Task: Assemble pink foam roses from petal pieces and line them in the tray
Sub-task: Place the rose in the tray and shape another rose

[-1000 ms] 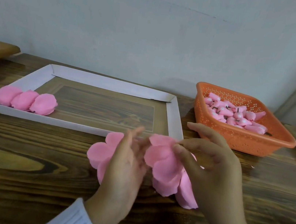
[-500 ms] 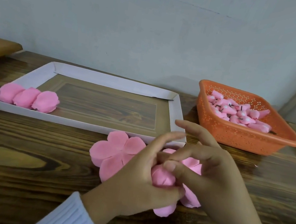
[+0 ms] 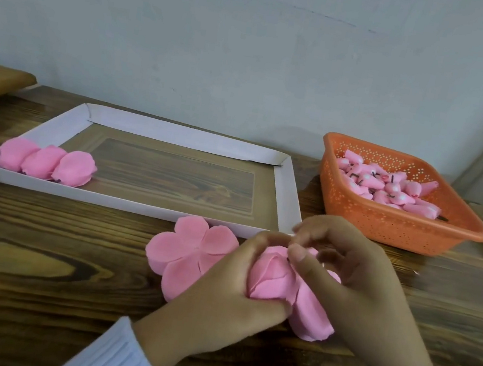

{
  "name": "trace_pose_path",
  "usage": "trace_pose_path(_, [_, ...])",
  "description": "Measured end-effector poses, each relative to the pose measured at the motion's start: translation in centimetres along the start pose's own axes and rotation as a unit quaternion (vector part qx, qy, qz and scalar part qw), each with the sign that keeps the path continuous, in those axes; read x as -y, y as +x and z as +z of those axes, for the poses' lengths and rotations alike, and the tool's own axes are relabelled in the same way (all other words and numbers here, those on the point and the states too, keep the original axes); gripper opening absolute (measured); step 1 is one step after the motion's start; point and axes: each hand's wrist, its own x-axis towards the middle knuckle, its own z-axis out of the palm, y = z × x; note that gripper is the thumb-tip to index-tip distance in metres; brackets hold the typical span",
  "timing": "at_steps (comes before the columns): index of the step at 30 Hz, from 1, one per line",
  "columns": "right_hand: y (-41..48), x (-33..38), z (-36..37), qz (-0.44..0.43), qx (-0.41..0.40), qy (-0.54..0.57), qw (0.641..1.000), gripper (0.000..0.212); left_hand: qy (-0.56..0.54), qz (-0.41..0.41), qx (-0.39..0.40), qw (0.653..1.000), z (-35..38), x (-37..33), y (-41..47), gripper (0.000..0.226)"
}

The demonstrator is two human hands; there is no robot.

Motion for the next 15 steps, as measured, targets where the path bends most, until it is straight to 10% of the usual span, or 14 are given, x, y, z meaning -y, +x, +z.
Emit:
trace_pose_path(7, [0.0,-0.5,-0.5,-0.007,0.182,-0.051,0.982,0.026,0.048,0.009,-0.026,0.998,0.6,0.6,0.1,0.087])
trace_pose_path(15, [0.2,-0.9,-1.0,0.048,0.092,0.206,0.973,0.022,-0.04,0.048,-0.071,0.996,-0.1,-0.8,-0.1,0.077])
